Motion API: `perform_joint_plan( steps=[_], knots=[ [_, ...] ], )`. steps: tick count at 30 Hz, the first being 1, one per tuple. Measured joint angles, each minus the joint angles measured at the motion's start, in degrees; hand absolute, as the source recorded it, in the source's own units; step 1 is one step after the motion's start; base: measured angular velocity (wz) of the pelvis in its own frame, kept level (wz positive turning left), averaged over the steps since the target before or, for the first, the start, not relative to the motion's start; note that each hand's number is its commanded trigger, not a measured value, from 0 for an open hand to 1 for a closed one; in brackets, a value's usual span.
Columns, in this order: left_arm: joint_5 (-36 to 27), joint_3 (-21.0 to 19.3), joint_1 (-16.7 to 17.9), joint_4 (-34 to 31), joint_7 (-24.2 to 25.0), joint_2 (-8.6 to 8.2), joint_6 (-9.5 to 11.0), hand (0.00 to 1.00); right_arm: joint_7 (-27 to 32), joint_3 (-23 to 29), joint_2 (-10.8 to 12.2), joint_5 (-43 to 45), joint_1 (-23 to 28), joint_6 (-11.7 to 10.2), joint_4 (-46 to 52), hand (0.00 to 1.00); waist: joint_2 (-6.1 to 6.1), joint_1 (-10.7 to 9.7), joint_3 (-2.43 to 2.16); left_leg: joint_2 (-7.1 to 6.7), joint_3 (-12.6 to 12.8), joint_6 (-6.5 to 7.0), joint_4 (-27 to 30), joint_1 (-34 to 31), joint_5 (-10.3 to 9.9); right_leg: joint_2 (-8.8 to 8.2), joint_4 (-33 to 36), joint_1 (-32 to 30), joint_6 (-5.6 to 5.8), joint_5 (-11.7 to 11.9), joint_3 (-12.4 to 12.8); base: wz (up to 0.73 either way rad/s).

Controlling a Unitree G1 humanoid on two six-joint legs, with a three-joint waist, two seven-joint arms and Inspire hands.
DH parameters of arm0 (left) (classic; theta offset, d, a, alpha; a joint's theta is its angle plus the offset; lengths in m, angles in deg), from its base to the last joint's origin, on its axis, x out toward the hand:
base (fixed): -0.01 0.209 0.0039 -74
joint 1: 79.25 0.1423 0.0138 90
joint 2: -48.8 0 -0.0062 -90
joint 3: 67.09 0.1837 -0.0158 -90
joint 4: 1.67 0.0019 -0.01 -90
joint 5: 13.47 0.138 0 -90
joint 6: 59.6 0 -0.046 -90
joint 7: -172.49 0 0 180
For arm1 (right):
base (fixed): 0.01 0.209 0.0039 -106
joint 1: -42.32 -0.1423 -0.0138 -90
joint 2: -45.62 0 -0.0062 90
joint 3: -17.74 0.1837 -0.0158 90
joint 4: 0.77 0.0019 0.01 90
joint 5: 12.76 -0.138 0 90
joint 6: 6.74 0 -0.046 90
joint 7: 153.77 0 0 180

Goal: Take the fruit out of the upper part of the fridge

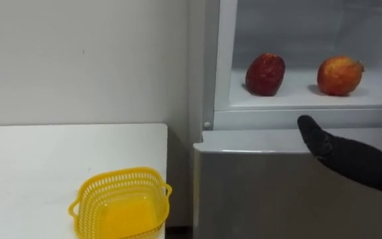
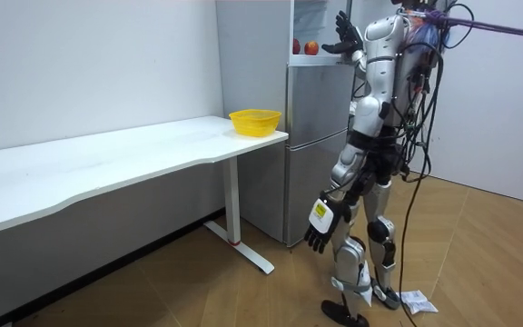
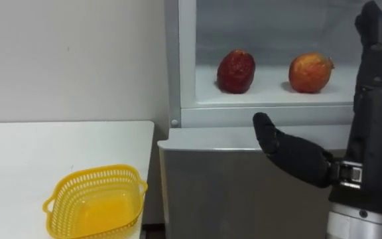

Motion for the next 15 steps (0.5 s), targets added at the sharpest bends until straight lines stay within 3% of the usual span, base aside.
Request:
perform_joint_plan(
  steps=[6, 8, 15],
  knots=[
    [1.1, -0.1, -0.1, -0.7, 0.2, -0.02, -0.6, 0.00, -0.1, 0.0, -3.7, -3.6, -3.8, 0.1, -2.4, 0.00, -0.05, 1.3, 0.03, -0.02, -0.5, -0.01, 0.1, 0.0, 0.0, 0.02, 0.0, 0.3, 0.00, 0.0, 0.1, 0.01],
    [1.2, -0.1, 0.0, -1.7, 0.6, -0.02, -1.3, 0.00, 0.0, 0.0, -3.9, -3.6, -6.2, 1.3, -3.4, 0.00, -0.20, 1.3, 0.00, -0.04, -0.8, -0.07, 0.1, -0.1, 0.1, 0.02, 0.1, 0.3, -0.01, 0.0, 0.1, 0.00],
    [3.5, -0.2, 0.0, -1.8, 1.2, 0.00, -2.3, 0.00, 0.9, 0.2, -4.6, -3.1, -10.1, 1.9, -4.5, 0.00, -0.78, 1.4, -0.30, -0.18, -1.4, -0.05, 0.4, -0.2, 0.2, 0.02, 0.1, 0.3, -0.02, 0.0, 0.0, 0.04]
  ],
)
